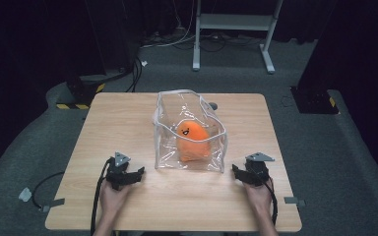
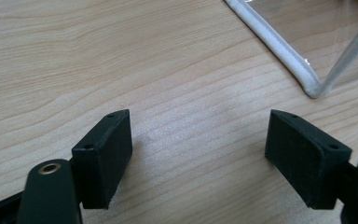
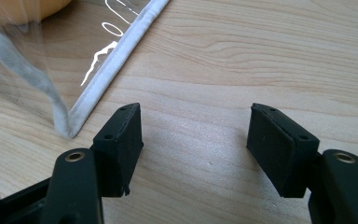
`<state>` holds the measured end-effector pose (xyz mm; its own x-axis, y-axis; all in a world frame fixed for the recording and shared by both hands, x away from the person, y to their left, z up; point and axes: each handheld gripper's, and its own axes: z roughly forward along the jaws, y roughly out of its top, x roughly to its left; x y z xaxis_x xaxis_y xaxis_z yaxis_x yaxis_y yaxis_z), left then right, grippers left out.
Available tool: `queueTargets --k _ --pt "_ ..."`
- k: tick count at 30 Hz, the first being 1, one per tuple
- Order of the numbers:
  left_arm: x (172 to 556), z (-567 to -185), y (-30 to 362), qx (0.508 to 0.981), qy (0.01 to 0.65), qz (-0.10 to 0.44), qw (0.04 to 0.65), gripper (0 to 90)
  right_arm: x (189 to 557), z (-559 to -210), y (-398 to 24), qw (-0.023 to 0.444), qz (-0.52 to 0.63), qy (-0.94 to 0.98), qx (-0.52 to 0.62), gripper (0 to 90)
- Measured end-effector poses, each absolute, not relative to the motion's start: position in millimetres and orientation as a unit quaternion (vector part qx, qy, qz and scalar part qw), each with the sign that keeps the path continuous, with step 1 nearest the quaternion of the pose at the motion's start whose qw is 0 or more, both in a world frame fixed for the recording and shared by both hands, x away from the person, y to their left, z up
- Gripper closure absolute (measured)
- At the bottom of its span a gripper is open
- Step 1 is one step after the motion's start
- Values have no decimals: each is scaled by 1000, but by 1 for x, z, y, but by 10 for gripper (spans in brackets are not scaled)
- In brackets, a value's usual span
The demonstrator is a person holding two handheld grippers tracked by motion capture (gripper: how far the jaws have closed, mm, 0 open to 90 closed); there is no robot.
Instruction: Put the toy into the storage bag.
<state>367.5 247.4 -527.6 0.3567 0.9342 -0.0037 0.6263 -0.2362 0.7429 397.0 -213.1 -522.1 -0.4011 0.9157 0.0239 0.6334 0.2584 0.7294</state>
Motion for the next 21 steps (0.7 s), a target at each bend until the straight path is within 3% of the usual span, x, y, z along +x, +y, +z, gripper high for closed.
queueTargets --k 21 --pt "367 -528 247 752 519 228 336 229 396 -523 -207 226 324 766 507 303"
